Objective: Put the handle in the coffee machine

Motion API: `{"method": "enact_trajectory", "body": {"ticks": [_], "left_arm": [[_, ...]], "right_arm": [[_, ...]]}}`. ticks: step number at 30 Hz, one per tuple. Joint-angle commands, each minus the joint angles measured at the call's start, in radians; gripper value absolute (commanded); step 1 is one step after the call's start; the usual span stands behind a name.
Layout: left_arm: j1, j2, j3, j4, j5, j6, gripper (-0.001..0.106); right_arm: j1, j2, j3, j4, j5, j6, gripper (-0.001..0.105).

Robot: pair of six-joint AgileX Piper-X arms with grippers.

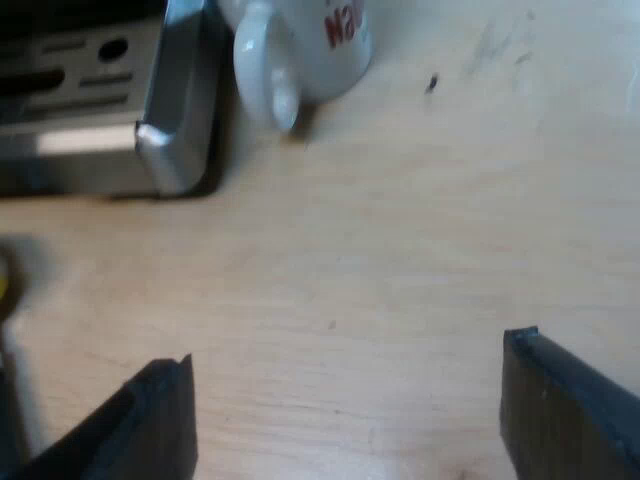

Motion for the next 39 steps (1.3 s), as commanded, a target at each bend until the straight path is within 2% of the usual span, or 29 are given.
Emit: {"method": "enact_trajectory", "body": {"ticks": [1,4,8,19,24,27,31,39], "left_arm": [[-0.049,0.027,-0.010,-0.026,0.017,-0.009,0.084],[-0.100,0.054,-0.010,-0.033,0.046,-0.009,0.084],[-0.192,0.090,-0.010,-0.042,0.048,-0.009,0.084],[-0.401,0.203,-0.010,-0.070,0.082,-0.006,0.084],[-0.475,0.273,-0.010,-0.104,0.107,-0.005,0.084],[-0.504,0.306,-0.010,-0.139,0.147,-0.005,0.084],[-0.542,0.354,-0.010,-0.172,0.153,-0.004,0.084],[-0.647,0.428,-0.008,-0.182,0.204,0.082,0.084]], "right_arm": [[0.000,0.086,-0.067,0.051,-0.055,-0.034,0.065],[0.002,0.151,-0.099,0.070,-0.072,-0.034,0.065],[0.030,0.247,-0.136,0.074,-0.110,-0.034,0.065],[0.212,0.477,-0.204,0.087,-0.097,-0.016,0.065],[0.345,0.552,-0.204,0.084,-0.052,0.070,0.065],[0.411,0.585,-0.204,0.073,-0.030,0.105,0.065],[0.499,0.632,-0.204,0.053,0.039,0.164,0.065],[0.686,0.740,-0.204,0.016,0.059,0.258,0.065]]}}
